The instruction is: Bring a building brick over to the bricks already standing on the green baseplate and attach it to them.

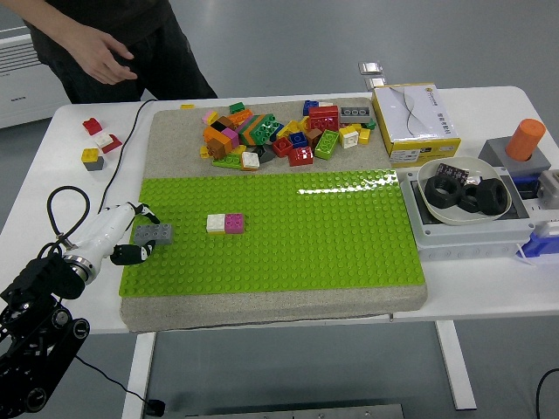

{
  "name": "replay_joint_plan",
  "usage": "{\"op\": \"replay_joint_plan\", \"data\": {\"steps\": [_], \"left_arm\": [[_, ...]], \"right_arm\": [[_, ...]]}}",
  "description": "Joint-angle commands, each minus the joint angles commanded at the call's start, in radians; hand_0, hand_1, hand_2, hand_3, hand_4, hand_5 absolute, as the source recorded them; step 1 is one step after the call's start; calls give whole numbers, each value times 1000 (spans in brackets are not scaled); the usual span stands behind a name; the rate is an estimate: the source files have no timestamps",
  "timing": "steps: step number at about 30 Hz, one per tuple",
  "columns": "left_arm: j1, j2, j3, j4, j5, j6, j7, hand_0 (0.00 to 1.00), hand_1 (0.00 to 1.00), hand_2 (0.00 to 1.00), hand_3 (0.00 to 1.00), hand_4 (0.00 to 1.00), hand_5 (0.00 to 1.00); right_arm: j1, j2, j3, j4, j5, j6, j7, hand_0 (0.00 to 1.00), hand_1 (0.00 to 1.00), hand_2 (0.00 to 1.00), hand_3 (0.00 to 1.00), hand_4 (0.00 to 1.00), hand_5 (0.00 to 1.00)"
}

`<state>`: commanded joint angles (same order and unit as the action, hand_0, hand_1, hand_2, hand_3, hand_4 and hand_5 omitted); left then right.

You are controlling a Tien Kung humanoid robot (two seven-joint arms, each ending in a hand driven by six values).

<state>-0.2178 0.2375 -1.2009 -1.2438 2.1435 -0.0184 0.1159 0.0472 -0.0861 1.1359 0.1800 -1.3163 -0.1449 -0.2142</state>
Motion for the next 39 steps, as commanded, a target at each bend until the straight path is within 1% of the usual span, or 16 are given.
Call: {"op": "replay_joint_plan", "data": {"steps": [8, 17, 18, 20, 23, 24, 27, 29, 30, 31, 36, 39], "left_arm": [[2, -3, 1, -2, 2, 12, -8, 973, 913, 876, 444, 672, 8], [7, -2, -1, -14, 7, 8, -5, 972, 912, 876, 444, 673, 8], [9, -2, -1, -18, 8, 7, -4, 972, 911, 877, 457, 664, 5], [16, 0, -4, -36, 9, 3, 0, 972, 911, 877, 457, 664, 5], [33, 3, -18, -82, 3, -9, 10, 972, 911, 877, 457, 664, 5], [40, 4, -25, -100, -1, -14, 13, 973, 911, 884, 514, 460, 78], [65, -2, -58, -158, -15, -28, 25, 973, 911, 884, 514, 460, 78], [74, -7, -73, -182, -21, -32, 27, 973, 911, 884, 514, 460, 78], [79, -11, -82, -196, -25, -33, 28, 972, 911, 887, 549, 485, 69], [82, -15, -90, -206, -27, -34, 29, 972, 911, 887, 549, 485, 69], [82, -33, -119, -207, -24, -37, 32, 973, 912, 892, 559, 494, 65], [85, -38, -132, -205, -18, -39, 34, 973, 912, 892, 559, 494, 65]], "right_arm": [[0, 0, 1, 0, -2, 0, 0, 681, 678, 795, 848, 888, 998], [0, -1, 2, 0, -6, -1, -1, 681, 679, 792, 846, 887, 998], [0, -1, 1, 0, -5, -1, -1, 681, 680, 793, 844, 887, 998], [-1, -2, 2, 0, -6, -2, -1, 681, 680, 793, 844, 887, 998], [-3, -2, 2, 0, -6, -2, -2, 681, 680, 793, 844, 887, 998], [-3, -2, 3, 0, -7, -2, -1, 681, 679, 792, 844, 888, 998], [-5, -2, 4, 0, -8, -2, -2, 681, 679, 792, 844, 888, 998], [-6, -2, 5, 0, -8, -2, -2, 681, 679, 792, 844, 888, 998], [-7, -2, 7, 0, -10, -2, -2, 681, 678, 791, 843, 888, 998], [-7, -2, 8, 0, -11, -2, -2, 681, 678, 791, 843, 888, 998], [-7, -1, 16, 0, -21, -1, -4, 682, 681, 791, 842, 888, 998], [-7, 0, 16, 0, -23, -1, -4, 682, 681, 791, 842, 888, 998]]}}
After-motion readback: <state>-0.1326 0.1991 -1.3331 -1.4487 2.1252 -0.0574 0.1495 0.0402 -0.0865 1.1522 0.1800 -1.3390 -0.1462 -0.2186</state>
